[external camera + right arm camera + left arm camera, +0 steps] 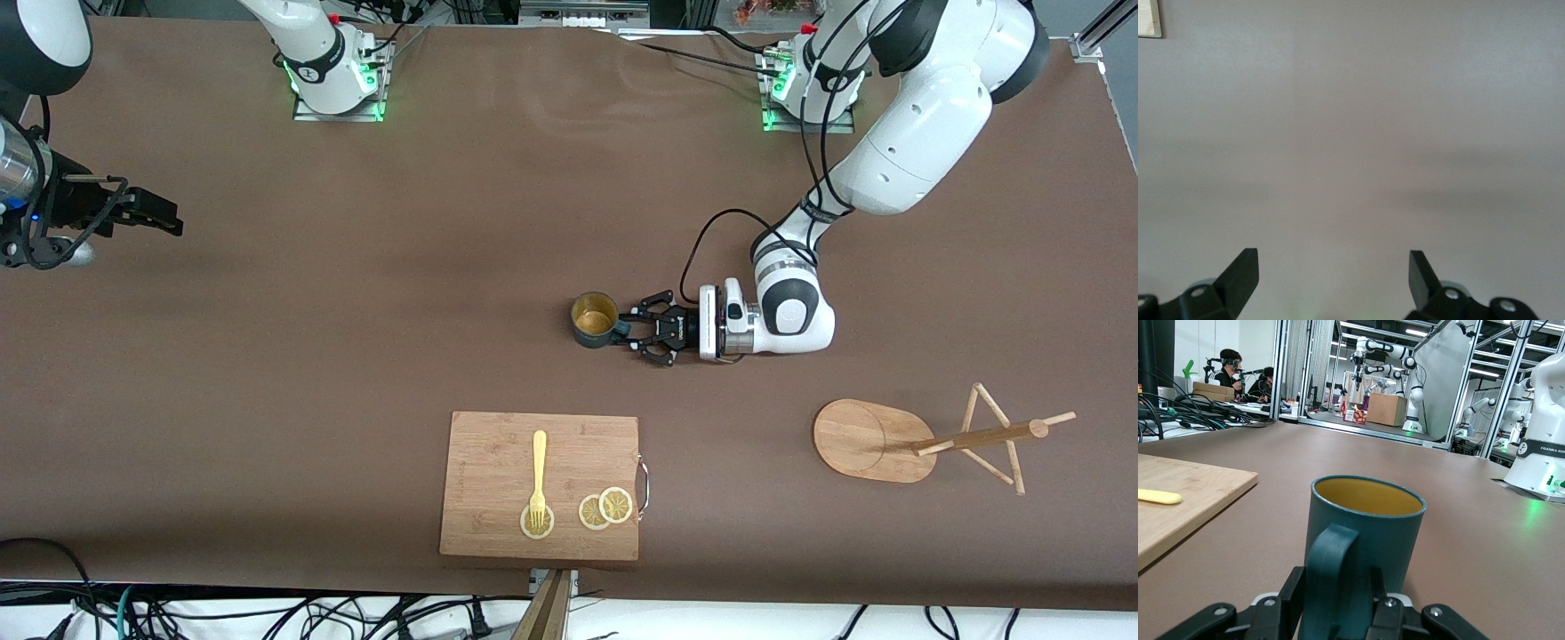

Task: Pass cup and hang on rack
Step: 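Close the left gripper on the mug handle and lift the mug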

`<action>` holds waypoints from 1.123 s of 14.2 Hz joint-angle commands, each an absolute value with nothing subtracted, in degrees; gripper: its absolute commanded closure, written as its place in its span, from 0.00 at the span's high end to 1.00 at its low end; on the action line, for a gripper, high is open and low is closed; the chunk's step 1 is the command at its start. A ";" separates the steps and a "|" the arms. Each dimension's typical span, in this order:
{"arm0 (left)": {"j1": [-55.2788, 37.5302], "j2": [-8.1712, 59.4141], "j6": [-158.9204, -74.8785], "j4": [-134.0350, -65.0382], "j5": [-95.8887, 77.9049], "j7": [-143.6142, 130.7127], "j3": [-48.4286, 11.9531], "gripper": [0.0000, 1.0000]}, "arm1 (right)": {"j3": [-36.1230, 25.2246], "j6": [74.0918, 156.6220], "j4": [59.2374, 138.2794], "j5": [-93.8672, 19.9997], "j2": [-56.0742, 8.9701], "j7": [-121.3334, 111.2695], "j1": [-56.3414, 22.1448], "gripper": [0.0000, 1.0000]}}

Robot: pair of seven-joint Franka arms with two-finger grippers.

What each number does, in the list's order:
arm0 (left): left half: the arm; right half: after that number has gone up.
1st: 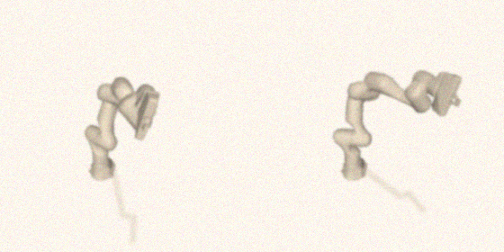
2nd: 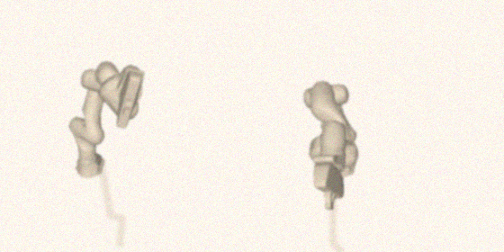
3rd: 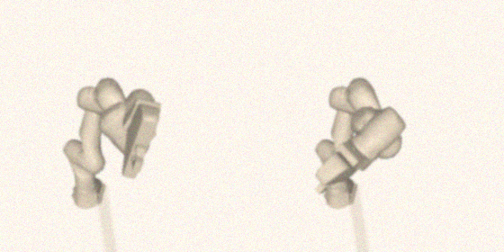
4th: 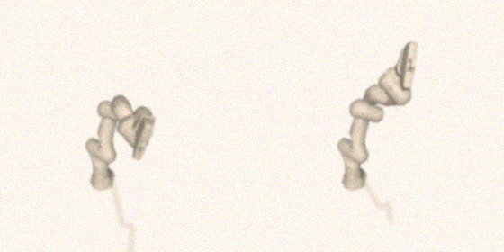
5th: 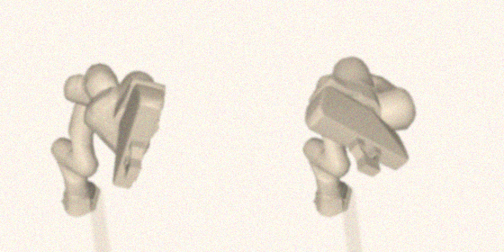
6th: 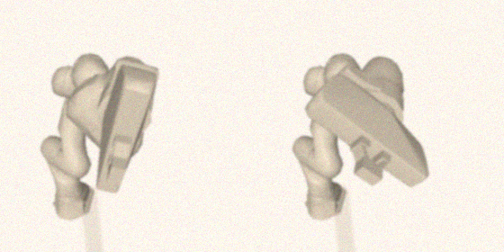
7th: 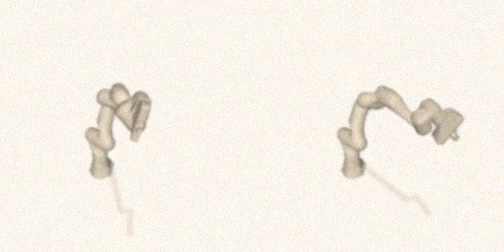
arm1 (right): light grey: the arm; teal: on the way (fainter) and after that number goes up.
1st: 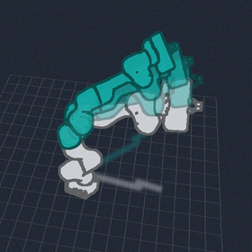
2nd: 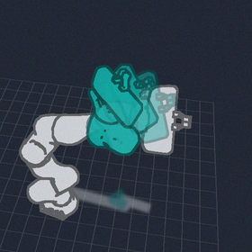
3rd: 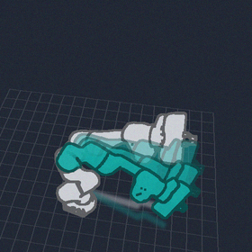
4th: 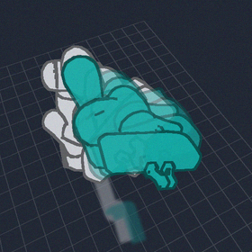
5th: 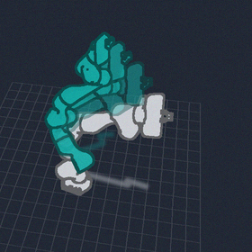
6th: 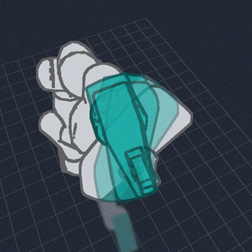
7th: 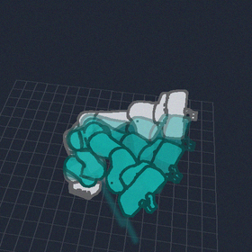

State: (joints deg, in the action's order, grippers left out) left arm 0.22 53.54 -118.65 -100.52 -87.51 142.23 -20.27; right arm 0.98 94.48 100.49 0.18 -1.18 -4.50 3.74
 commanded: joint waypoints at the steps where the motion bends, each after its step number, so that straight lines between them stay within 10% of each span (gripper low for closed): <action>1: 0.17 53.70 -117.51 -100.72 -88.42 144.32 -19.78 0.25 | 1.84 93.69 100.28 0.70 -0.70 -3.78 4.48 0.99; 3: 0.35 53.70 -116.64 -100.72 -88.33 144.75 -19.43 0.00 | 1.76 93.69 100.28 0.70 -0.70 -3.78 4.48 0.99; 16: 17.20 31.83 -107.16 -125.85 -87.72 131.43 -17.41 0.00 | 1.76 93.69 100.28 0.62 -0.70 -3.78 4.48 0.99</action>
